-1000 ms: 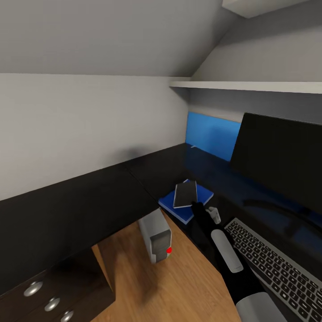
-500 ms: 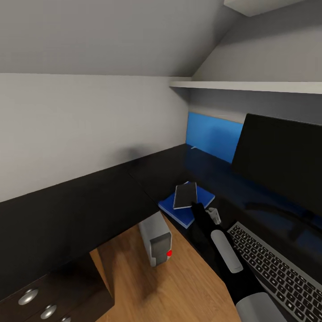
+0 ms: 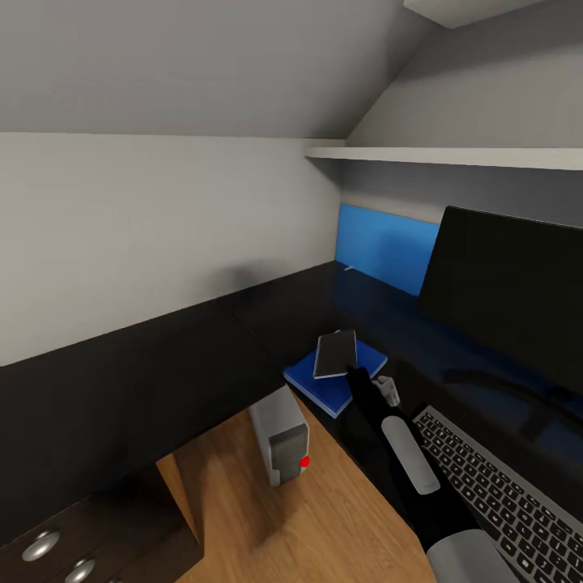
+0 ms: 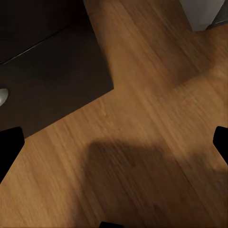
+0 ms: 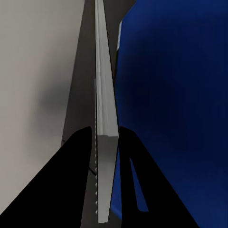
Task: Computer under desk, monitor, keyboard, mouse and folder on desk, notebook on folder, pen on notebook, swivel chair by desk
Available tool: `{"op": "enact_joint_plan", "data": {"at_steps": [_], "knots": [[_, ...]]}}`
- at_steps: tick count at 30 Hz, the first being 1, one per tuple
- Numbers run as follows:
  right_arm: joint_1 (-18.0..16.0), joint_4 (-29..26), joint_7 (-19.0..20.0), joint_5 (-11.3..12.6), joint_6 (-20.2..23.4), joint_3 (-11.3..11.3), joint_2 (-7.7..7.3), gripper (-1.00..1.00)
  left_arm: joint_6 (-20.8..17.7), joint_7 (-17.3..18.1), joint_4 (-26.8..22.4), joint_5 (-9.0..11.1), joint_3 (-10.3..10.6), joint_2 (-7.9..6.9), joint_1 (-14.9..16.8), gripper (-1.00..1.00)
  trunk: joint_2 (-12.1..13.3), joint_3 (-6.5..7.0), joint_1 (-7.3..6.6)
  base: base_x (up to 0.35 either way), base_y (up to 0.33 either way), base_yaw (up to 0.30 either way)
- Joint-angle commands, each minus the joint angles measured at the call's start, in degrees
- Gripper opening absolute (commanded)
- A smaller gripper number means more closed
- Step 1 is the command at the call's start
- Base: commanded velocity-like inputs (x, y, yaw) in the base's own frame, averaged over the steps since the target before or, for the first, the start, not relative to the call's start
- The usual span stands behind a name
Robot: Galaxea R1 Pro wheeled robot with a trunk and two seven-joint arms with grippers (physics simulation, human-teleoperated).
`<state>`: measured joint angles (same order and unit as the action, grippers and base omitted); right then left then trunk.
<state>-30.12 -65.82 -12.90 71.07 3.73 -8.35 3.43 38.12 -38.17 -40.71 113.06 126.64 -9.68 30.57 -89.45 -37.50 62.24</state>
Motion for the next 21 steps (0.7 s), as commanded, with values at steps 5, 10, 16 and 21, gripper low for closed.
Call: {"op": "enact_joint_plan", "data": {"at_steps": [5,10,16,21], "knots": [[-0.03,-0.1,-1.15,0.3,0.21,0.0,0.0,-1.0,0.19,-0.24,-0.15,0.06,0.26,0.02,0.1,1.0,-0.03,-0.06,0.0,0.0,0.0,0.0],[-0.03,-0.1,-1.59,0.3,0.22,0.0,0.0,-1.0,0.2,-0.24,-0.16,0.06,0.27,0.02,0.1,1.0,-0.03,-0.06,0.0,0.0,0.0,0.0],[-0.03,-0.1,-1.68,0.3,0.22,-0.02,0.0,1.0,0.2,-0.24,-0.15,0.06,0.27,0.02,0.1,1.0,-0.03,-0.06,0.0,0.0,0.0,0.0],[-0.03,-0.1,-1.62,0.3,0.22,0.0,0.0,1.0,0.2,-0.24,-0.16,0.06,0.27,0.02,0.1,1.0,-0.03,-0.06,0.0,0.0,0.0,0.0]]}}
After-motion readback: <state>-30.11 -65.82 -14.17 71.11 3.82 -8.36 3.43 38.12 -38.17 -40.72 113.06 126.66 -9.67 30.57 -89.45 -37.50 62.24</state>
